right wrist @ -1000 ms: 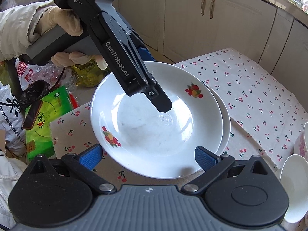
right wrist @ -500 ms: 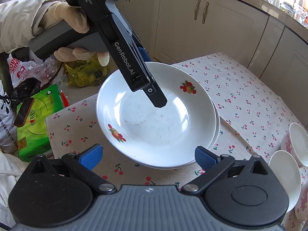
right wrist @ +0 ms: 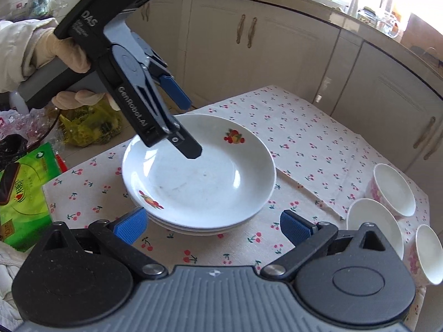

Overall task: Organize plates and bowls
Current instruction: 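Open the left tool and pull it away from the stack, then move the left tool to a pink-floral bowl and grasp its rim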

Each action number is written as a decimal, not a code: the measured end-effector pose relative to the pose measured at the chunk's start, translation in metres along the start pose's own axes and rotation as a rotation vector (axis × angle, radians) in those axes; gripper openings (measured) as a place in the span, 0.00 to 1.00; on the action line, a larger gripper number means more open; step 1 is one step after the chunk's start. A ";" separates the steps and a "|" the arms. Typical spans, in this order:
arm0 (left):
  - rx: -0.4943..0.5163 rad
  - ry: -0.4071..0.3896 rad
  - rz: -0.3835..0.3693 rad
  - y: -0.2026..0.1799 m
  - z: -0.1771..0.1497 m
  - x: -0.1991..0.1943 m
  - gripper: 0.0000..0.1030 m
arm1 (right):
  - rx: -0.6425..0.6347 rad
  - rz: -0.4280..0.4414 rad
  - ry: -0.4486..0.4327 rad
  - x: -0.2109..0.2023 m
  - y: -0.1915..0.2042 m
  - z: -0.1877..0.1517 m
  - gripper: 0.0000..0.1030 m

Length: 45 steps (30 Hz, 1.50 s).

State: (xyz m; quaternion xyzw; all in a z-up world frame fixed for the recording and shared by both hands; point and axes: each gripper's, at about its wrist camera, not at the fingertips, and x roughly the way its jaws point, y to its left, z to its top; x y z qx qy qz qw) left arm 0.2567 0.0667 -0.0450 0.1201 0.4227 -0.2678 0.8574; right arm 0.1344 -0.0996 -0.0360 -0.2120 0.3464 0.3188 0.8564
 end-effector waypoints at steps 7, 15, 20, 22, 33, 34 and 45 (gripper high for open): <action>-0.001 -0.090 -0.003 -0.024 -0.010 -0.014 0.90 | 0.070 -0.206 -0.048 -0.013 -0.009 -0.018 1.00; -0.053 -0.170 0.005 -0.052 -0.019 -0.025 0.91 | 0.189 -0.356 -0.108 -0.030 -0.026 -0.047 1.00; -0.074 -0.183 0.010 -0.066 -0.012 -0.022 0.91 | 0.254 -0.390 -0.105 -0.032 -0.042 -0.064 1.00; -0.068 -0.172 0.007 -0.071 -0.005 -0.018 0.91 | 0.280 -0.397 -0.109 -0.033 -0.050 -0.069 1.00; 0.042 -0.132 0.035 -0.114 0.046 0.016 0.91 | 0.384 -0.406 -0.138 -0.016 -0.096 -0.084 1.00; 0.052 -0.128 0.037 -0.116 0.052 0.020 0.91 | 0.383 -0.409 -0.136 -0.013 -0.098 -0.085 1.00; 0.117 -0.029 -0.006 -0.137 0.106 0.087 0.91 | 0.421 -0.366 -0.130 0.014 -0.123 -0.095 1.00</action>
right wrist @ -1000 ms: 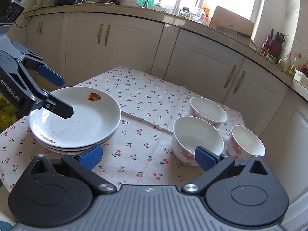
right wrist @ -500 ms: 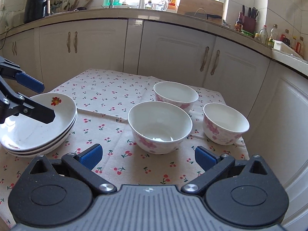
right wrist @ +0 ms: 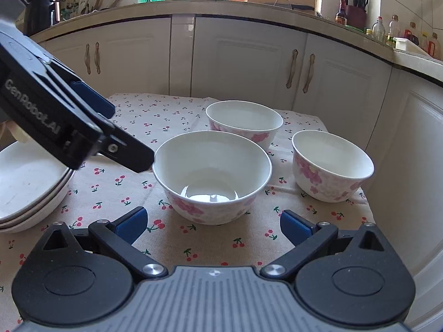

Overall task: Organize plates and bowls
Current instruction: 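Move the left tool to a pink-floral bowl and grasp its rim, then lift the bowl with the left tool and carry it toward the plates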

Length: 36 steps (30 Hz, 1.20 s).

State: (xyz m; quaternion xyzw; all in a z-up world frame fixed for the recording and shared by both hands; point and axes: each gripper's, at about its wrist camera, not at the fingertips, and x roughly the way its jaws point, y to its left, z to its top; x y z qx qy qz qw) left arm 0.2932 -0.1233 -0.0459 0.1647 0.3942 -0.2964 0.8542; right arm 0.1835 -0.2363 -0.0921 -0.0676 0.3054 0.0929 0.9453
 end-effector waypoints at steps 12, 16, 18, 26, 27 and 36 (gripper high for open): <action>0.063 0.060 -0.074 -0.011 0.032 0.052 0.84 | -0.029 0.012 -0.010 0.016 0.003 0.002 0.96; 0.068 0.069 -0.099 -0.012 0.035 0.059 0.75 | -0.032 0.007 -0.013 0.017 0.004 0.003 0.87; 0.065 0.067 -0.111 -0.012 0.036 0.059 0.73 | -0.027 0.012 -0.012 0.016 0.005 0.001 0.84; 0.062 0.066 -0.129 -0.011 0.040 0.062 0.71 | -0.015 0.010 -0.020 0.014 0.002 0.003 0.81; 0.061 0.067 -0.130 -0.011 0.041 0.063 0.71 | -0.017 0.010 -0.021 0.013 0.002 0.002 0.81; 0.068 0.076 -0.135 -0.011 0.041 0.066 0.71 | -0.016 0.008 -0.025 0.010 0.003 0.003 0.81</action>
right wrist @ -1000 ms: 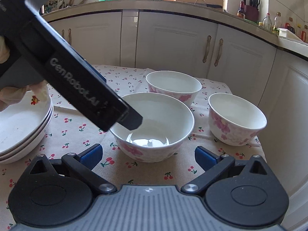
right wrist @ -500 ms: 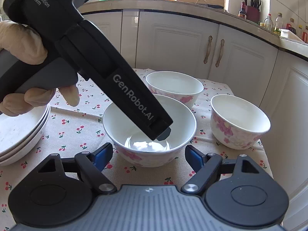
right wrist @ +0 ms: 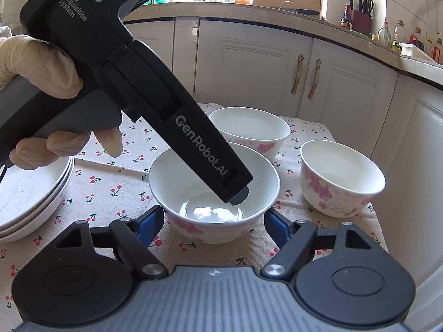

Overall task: Organize plates and bowls
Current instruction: 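Lift the bowl with the left tool and carry it toward the plates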

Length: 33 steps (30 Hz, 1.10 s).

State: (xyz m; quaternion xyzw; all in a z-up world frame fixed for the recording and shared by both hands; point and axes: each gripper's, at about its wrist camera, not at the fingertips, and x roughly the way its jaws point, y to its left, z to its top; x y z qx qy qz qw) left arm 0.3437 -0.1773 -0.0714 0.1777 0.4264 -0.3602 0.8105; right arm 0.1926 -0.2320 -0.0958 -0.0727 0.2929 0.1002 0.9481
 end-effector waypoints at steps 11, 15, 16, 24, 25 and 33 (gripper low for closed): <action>0.004 0.012 -0.009 -0.003 -0.003 -0.003 0.71 | -0.010 0.010 0.018 -0.003 0.000 0.005 0.80; -0.002 0.002 -0.011 -0.008 -0.008 -0.014 0.71 | -0.023 0.020 0.023 -0.012 0.002 0.006 0.80; -0.004 -0.002 -0.010 -0.010 -0.009 -0.018 0.71 | -0.029 0.020 0.022 -0.015 0.003 0.006 0.80; -0.021 -0.024 -0.003 -0.028 -0.028 -0.049 0.71 | -0.066 0.054 0.016 -0.051 0.011 0.004 0.81; -0.022 -0.025 0.000 -0.030 -0.031 -0.053 0.71 | -0.068 0.060 0.017 -0.055 0.013 0.004 0.81; -0.038 -0.031 0.016 -0.048 -0.060 -0.076 0.71 | -0.087 0.106 0.028 -0.087 0.027 -0.005 0.81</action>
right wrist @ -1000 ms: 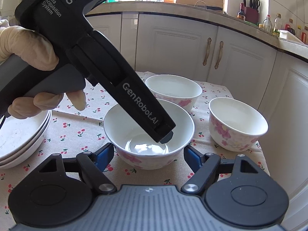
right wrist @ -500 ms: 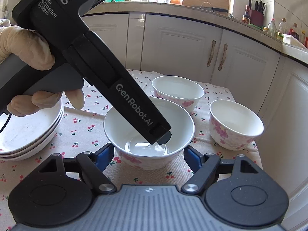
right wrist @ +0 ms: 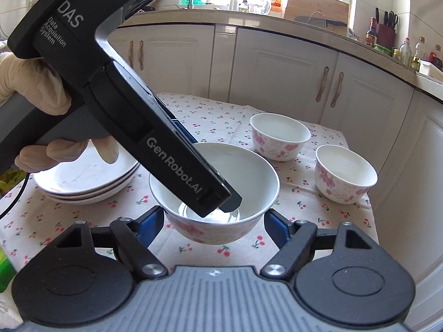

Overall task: Organize plates and bowls
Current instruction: 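Lift the bowl with the left tool and carry it toward the plates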

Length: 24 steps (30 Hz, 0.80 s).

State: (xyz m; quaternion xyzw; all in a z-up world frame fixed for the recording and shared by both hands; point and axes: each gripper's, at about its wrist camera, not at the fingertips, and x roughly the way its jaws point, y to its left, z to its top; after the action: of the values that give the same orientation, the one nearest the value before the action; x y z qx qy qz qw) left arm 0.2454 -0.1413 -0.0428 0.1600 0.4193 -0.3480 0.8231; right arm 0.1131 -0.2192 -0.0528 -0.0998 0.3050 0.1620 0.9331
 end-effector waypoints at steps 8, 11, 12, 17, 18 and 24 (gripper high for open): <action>-0.016 -0.005 0.000 -0.011 -0.024 -0.016 0.71 | 0.003 0.040 0.026 -0.014 0.015 -0.012 0.81; -0.021 0.001 -0.002 -0.014 -0.031 -0.016 0.71 | -0.002 0.049 0.034 -0.018 0.018 -0.016 0.81; -0.024 0.002 -0.004 -0.015 -0.032 -0.016 0.71 | -0.003 0.052 0.035 -0.019 0.019 -0.017 0.81; -0.026 0.009 -0.025 -0.022 -0.038 -0.013 0.71 | 0.003 0.056 0.056 -0.023 0.018 -0.024 0.81; -0.025 0.010 -0.029 -0.023 -0.039 -0.012 0.71 | 0.004 0.055 0.060 -0.024 0.018 -0.025 0.81; -0.017 0.013 -0.059 -0.033 -0.042 -0.007 0.71 | 0.002 0.038 0.080 -0.030 0.014 -0.033 0.81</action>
State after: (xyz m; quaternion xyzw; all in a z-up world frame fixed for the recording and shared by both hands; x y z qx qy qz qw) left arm 0.1949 -0.1381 -0.0612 0.1431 0.4322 -0.3678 0.8108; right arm 0.0670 -0.2228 -0.0626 -0.0994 0.3442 0.1753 0.9170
